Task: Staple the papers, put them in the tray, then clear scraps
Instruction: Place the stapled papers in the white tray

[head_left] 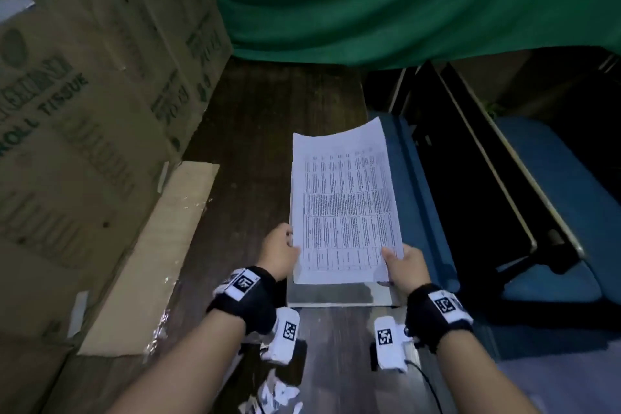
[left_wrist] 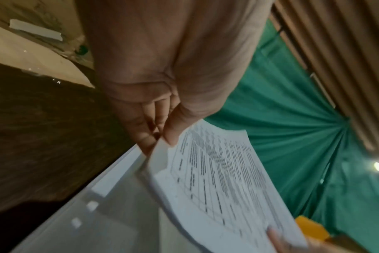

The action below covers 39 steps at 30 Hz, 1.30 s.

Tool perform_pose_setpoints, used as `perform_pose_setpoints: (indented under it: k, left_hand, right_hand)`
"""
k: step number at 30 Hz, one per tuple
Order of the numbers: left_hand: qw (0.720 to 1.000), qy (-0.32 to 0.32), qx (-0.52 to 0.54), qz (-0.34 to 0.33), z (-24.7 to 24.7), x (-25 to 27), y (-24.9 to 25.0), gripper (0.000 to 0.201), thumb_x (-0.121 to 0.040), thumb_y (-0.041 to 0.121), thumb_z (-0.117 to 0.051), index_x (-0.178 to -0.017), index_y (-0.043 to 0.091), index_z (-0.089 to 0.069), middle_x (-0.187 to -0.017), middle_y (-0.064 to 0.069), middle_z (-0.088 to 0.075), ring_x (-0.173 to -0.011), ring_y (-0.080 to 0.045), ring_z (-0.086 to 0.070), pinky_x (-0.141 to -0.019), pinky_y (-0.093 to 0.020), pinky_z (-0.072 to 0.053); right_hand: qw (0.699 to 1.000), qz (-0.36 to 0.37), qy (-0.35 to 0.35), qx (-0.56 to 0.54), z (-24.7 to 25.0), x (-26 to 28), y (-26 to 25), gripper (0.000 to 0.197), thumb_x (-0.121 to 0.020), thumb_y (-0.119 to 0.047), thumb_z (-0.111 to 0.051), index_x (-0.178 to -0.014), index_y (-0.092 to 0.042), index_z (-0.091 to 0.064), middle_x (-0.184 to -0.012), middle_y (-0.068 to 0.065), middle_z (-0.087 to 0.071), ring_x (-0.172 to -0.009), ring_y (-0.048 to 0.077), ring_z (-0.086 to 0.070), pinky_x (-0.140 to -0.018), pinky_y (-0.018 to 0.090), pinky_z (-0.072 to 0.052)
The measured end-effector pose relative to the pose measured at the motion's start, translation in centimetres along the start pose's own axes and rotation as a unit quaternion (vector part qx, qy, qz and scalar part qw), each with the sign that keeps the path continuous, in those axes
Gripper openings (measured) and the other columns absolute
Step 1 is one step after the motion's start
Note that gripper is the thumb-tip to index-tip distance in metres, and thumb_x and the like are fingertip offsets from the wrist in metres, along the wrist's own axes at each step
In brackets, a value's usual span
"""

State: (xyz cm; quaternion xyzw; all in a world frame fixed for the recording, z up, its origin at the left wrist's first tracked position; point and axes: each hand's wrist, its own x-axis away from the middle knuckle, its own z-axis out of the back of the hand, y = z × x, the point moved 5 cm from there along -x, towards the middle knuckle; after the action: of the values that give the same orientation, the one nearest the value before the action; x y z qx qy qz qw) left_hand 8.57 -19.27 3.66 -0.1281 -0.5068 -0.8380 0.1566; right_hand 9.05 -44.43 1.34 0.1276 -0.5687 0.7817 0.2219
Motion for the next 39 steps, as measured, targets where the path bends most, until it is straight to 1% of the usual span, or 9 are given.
perform_pose_setpoints:
  k: [3, 8, 14, 18, 22, 29, 34, 37, 39]
  left_hand:
    - [0.997, 0.042, -0.068, 0.014, -2.3, -1.1, -1.4, 0.027, -0.086, -0.006, -0.048, -0.109, 0.004, -0.057, -0.104, -0.016, -0.066, -0.087, -0.029, -0.061, -0.071, -0.029, -0.047]
    - [0.969, 0.060, -0.240, -0.016, -4.7, -2.8, -0.9, 0.047, -0.088, -0.004, -0.042, -0.133, 0.005, -0.035, -0.109, -0.022, -0.064, -0.097, -0.040, -0.063, -0.076, -0.042, -0.052]
    - [0.942, 0.040, -0.333, -0.016, -5.5, -3.2, -1.0, 0.025, -0.086, -0.007, -0.040, -0.108, -0.001, -0.050, -0.106, -0.023, -0.064, -0.094, -0.041, -0.064, -0.068, -0.041, -0.049]
    - [0.937, 0.039, -0.348, -0.009, -5.6, -3.0, -1.6, 0.020, -0.088, -0.008, -0.039, -0.093, -0.001, -0.056, -0.103, -0.022, -0.064, -0.093, -0.040, -0.064, -0.074, -0.042, -0.051]
    - [0.930, 0.048, -0.363, -0.026, -5.5, -2.6, -1.7, 0.020, -0.091, -0.007, -0.040, -0.092, -0.003, -0.059, -0.101, -0.023, -0.066, -0.093, -0.040, -0.065, -0.075, -0.043, -0.052]
    - [0.955, 0.073, -0.262, -0.120, -2.4, 1.6, -2.9, 0.017, -0.091, 0.008, -0.052, -0.100, 0.007, -0.066, -0.105, -0.013, -0.064, -0.090, -0.032, -0.065, -0.077, -0.039, -0.053]
    - [0.977, 0.061, -0.169, -0.115, 2.0, 10.9, -10.0, 0.006, -0.087, 0.017, -0.064, -0.091, 0.015, -0.068, -0.092, -0.003, -0.065, -0.084, -0.019, -0.063, -0.078, -0.034, -0.053]
    - [0.980, 0.018, -0.197, -0.019, 2.4, 17.4, -17.2, 0.050, -0.083, 0.038, -0.068, -0.125, 0.015, -0.055, -0.124, -0.005, -0.055, -0.113, -0.019, -0.055, -0.099, -0.033, -0.046]
    - [0.964, -0.053, -0.257, 0.037, 0.9, 20.9, -21.5, 0.097, -0.077, 0.060, -0.063, -0.150, 0.015, -0.020, -0.159, -0.007, -0.017, -0.145, -0.026, -0.021, -0.116, -0.039, -0.027]
  right_hand:
    - [0.995, -0.034, 0.030, 0.084, -0.6, -3.2, 2.2, 0.028, -0.090, -0.024, -0.058, -0.110, -0.005, -0.061, -0.110, 0.017, -0.069, -0.096, 0.033, -0.067, -0.088, 0.051, -0.056]
    - [0.974, -0.021, 0.056, 0.220, -2.2, -3.8, 2.0, 0.037, -0.095, -0.009, -0.049, -0.130, 0.001, -0.046, -0.126, 0.025, -0.056, -0.112, 0.038, -0.058, -0.094, 0.040, -0.048]
    - [0.923, 0.041, 0.053, 0.379, -3.9, -3.5, 2.7, 0.048, -0.088, 0.001, -0.053, -0.131, -0.003, -0.033, -0.105, 0.019, -0.063, -0.090, 0.030, -0.063, -0.079, 0.038, -0.056]
    - [0.892, 0.058, 0.045, 0.447, -4.4, -3.1, 2.4, 0.060, -0.086, 0.005, -0.055, -0.139, 0.003, -0.026, -0.118, 0.020, -0.060, -0.103, 0.033, -0.063, -0.085, 0.038, -0.053]
    - [0.859, 0.072, 0.036, 0.505, -5.1, -3.0, 2.6, 0.080, -0.083, 0.006, -0.061, -0.147, 0.005, -0.012, -0.143, 0.023, -0.038, -0.114, 0.034, -0.057, -0.091, 0.037, -0.051]
    - [0.819, 0.153, 0.031, 0.551, -5.9, -0.5, 3.5, 0.074, -0.078, -0.003, -0.063, -0.142, -0.003, -0.027, -0.146, 0.020, -0.027, -0.123, 0.036, -0.039, -0.098, 0.044, -0.042]
    - [0.853, 0.263, -0.040, 0.450, -6.8, 5.8, 6.4, 0.047, -0.086, -0.010, -0.055, -0.132, -0.008, -0.049, -0.138, 0.016, -0.044, -0.120, 0.033, -0.045, -0.097, 0.044, -0.046]
    - [0.842, 0.279, -0.173, 0.428, -9.6, 11.6, 9.7, 0.051, -0.087, -0.024, -0.059, -0.135, -0.012, -0.048, -0.139, 0.011, -0.044, -0.122, 0.029, -0.048, -0.101, 0.037, -0.045]
    - [0.807, 0.285, -0.249, 0.453, -12.2, 15.2, 11.8, 0.064, -0.083, -0.036, -0.064, -0.139, -0.016, -0.041, -0.143, 0.006, -0.038, -0.127, 0.027, -0.043, -0.103, 0.038, -0.045]
